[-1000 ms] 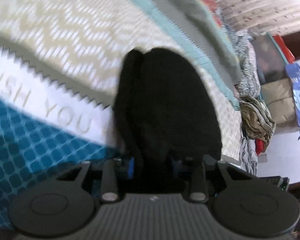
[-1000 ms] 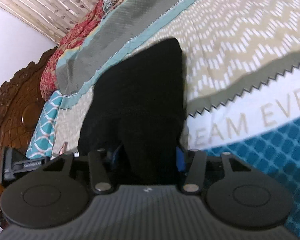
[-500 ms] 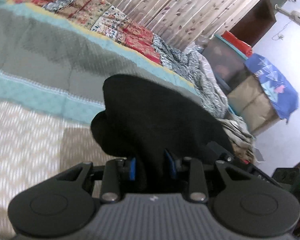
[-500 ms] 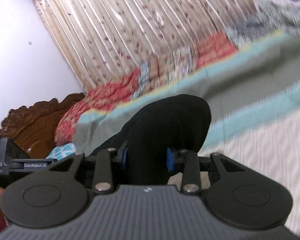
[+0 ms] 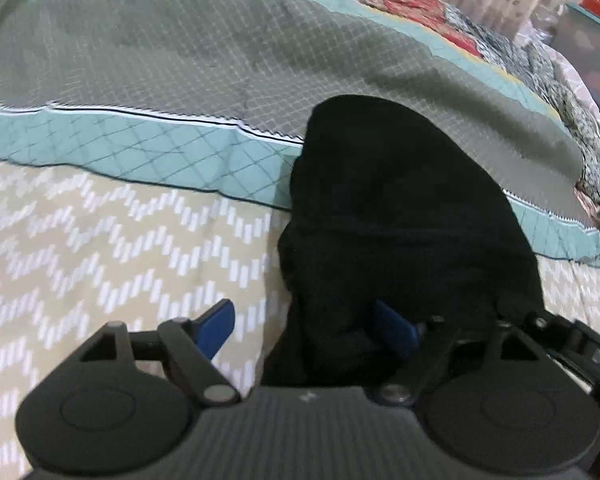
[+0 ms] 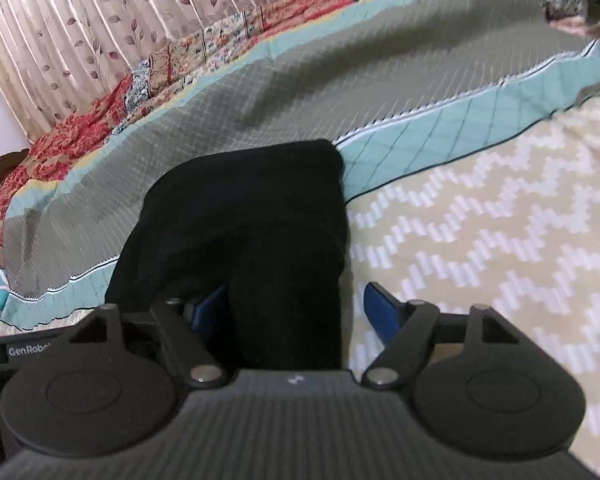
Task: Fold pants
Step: 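Grasp the folded pants stack with both tools and lift it, then lower the folded pants onto the bedspread and open both tools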
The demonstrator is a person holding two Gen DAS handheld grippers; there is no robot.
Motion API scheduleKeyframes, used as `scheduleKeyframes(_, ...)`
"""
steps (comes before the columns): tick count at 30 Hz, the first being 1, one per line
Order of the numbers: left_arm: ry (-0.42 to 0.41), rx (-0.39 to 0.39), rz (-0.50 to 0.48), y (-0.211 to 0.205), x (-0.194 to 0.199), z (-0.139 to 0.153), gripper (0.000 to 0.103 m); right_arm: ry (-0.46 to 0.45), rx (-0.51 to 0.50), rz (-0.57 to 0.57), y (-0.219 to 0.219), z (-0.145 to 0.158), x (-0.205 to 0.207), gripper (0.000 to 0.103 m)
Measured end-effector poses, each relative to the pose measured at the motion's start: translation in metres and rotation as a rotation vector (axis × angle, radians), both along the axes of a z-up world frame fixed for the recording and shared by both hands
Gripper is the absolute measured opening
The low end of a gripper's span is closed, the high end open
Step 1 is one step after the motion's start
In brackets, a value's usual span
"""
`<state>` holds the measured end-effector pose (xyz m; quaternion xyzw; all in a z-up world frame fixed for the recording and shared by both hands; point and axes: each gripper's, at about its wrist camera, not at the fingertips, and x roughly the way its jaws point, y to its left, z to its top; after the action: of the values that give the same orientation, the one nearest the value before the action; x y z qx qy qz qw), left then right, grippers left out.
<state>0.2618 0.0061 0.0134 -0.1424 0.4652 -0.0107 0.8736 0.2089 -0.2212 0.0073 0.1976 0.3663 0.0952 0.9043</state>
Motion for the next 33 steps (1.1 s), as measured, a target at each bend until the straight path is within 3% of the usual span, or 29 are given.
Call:
scheduleKeyframes(5, -0.032, 0.13, 0.001, -0.009, -0.054, 0.03, 0.078, -0.061, -0.016, -0.003, -0.005, 0.02, -0.043, 0.077)
scheduleKeyframes(9, -0.005, 0.216, -0.031, -0.021, -0.089, 0.036, 0.079, -0.047, -0.061, 0.028, 0.004, 0.023, -0.08, 0.078)
scheduleKeyframes(20, -0.041, 0.331, -0.011, -0.026, -0.193, 0.056, 0.096, 0.088, -0.02, 0.056, 0.004, 0.023, -0.17, 0.091)
scheduleKeyframes(24, -0.047, 0.352, -0.003, -0.027, -0.214, 0.061, 0.103, 0.087, -0.047, 0.035, 0.006, 0.03, -0.192, 0.103)
scheduleKeyframes(27, -0.057, 0.371, -0.01, -0.029, -0.223, 0.065, 0.103, 0.091, -0.098, 0.008, 0.01, 0.036, -0.201, 0.103)
scheduleKeyframes(33, -0.07, 0.38, -0.004, -0.03, -0.234, 0.071, 0.103, 0.097, -0.098, 0.023, 0.013, 0.04, -0.217, 0.103)
